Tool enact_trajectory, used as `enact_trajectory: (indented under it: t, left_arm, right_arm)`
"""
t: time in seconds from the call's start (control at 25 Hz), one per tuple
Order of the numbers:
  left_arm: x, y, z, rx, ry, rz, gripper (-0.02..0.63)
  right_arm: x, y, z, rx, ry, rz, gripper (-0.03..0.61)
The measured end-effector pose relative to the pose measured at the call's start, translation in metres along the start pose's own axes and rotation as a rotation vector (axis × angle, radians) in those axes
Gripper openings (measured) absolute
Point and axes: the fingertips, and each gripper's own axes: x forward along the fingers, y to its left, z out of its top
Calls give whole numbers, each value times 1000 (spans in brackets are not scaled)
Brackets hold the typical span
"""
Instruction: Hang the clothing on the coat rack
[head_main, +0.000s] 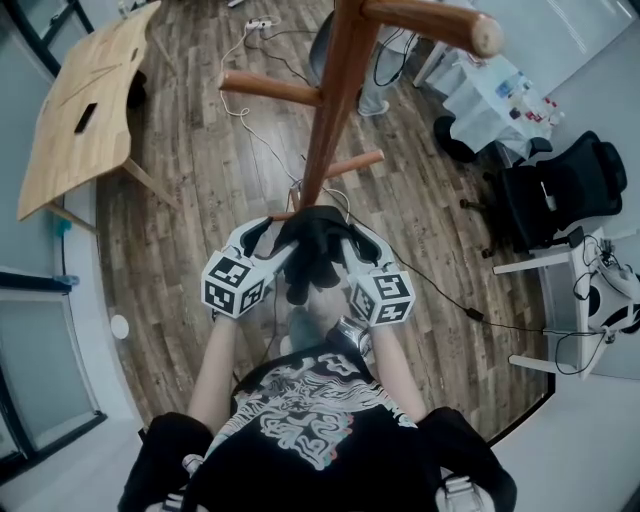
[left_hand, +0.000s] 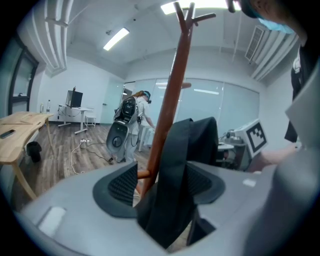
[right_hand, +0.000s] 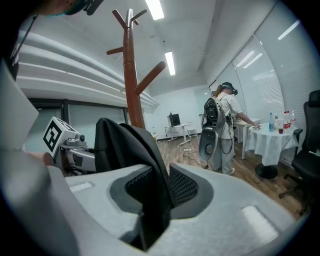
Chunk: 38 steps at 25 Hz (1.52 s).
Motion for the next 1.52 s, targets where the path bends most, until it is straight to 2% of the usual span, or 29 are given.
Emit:
enact_trajectory:
  t: [0.08, 0.16, 0.56, 0.6, 0.64, 0.72, 0.84, 1.0, 1.24, 1.52]
  left_arm:
    - [-3, -5, 2, -11, -9, -27, 247]
    - [-5, -10, 5, -17, -18, -51, 247]
    - [-16, -12, 9, -25, -49, -62, 238]
    - [-16, -12, 9, -25, -48, -61, 238]
    - [-17, -13, 8, -24, -47, -62, 238]
    - [-17, -16, 7, -22, -43, -63, 238]
    - [-19, -19, 7, -23, -41, -56, 238]
    - [-17, -22, 12, -70, -61, -55, 238]
    - [-17, -32, 22, -68, -83, -63, 238]
    - [-24, -38, 21, -82, -104, -45, 238]
  right_arm:
    - [-2, 0, 0, 14, -5, 8, 78]
    - [-4, -1, -1, 24, -5, 14, 117]
    - [-12, 5, -3, 37, -11, 20, 118]
    - [-13, 6, -4, 42, -10, 28, 129]
    - [-15, 8, -6, 48, -8, 39, 174]
    - [-18, 10, -8, 55, -1, 54, 198]
    - [-24, 10, -9, 58, -1, 52, 199]
    - [-28, 10, -11, 100, -3, 72, 201]
    - [-41, 20, -10, 96, -28, 108, 201]
    - [-57, 20, -12, 73, -43, 87, 201]
